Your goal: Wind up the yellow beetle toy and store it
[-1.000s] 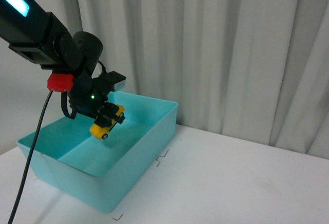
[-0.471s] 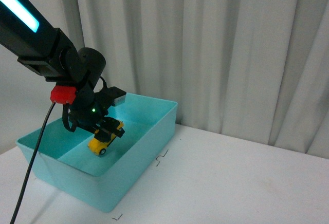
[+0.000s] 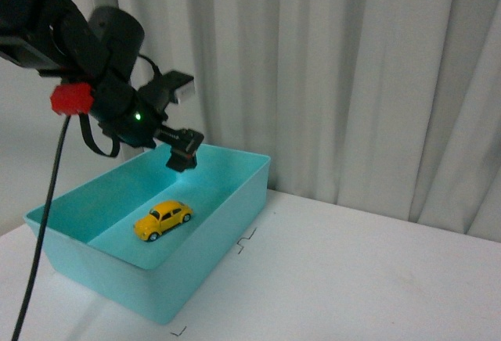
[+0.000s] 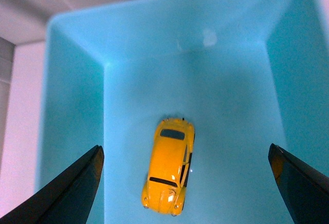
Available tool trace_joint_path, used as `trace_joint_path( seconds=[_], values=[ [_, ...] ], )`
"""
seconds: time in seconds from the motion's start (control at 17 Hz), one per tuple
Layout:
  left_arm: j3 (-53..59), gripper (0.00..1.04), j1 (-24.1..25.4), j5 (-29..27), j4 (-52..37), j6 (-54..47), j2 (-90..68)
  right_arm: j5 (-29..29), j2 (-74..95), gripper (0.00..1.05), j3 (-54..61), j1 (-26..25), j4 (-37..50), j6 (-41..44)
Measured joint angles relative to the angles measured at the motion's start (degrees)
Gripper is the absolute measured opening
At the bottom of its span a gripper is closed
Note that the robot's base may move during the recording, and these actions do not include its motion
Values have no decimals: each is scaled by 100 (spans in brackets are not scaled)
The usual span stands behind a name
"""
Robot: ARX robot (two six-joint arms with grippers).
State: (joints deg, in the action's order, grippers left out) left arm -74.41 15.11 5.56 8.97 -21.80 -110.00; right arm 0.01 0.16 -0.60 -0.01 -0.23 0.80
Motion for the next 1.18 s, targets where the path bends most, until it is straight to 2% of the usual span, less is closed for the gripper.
trace_joint_path(
  seconds=[0.18,0.24,0.29,0.35,0.47,0.53,0.65,0.71,1.06,1.18],
  values=[
    [621,98,4,361,-225,90,1110,0,0,98,0,0,0,2],
    [1029,94,2,573,-1193,306,1375,0,0,98,0,0,0,0],
    [1738,84,-52,756,-2848,800,1698,4,-2,98,0,0,0,2],
    [2531,73,-186,715,-4096,1325,1993,0,-2,98,0,0,0,0],
    [3910,50,-474,538,-5676,1906,2406,0,-2,98,0,0,2,0],
    [4494,33,-595,407,-6109,2037,2833,0,0,98,0,0,0,2],
    [5147,10,-732,201,-6247,2103,3425,0,-2,98,0,0,2,2],
    [5471,2,-826,140,-6245,2144,3633,0,0,98,0,0,0,2],
    [6441,2,-1097,-157,-5989,2155,4837,-11,0,98,0,0,-2,0],
    [6658,2,-1467,-501,-5803,2159,5213,0,0,98,0,0,0,0]
  ],
)
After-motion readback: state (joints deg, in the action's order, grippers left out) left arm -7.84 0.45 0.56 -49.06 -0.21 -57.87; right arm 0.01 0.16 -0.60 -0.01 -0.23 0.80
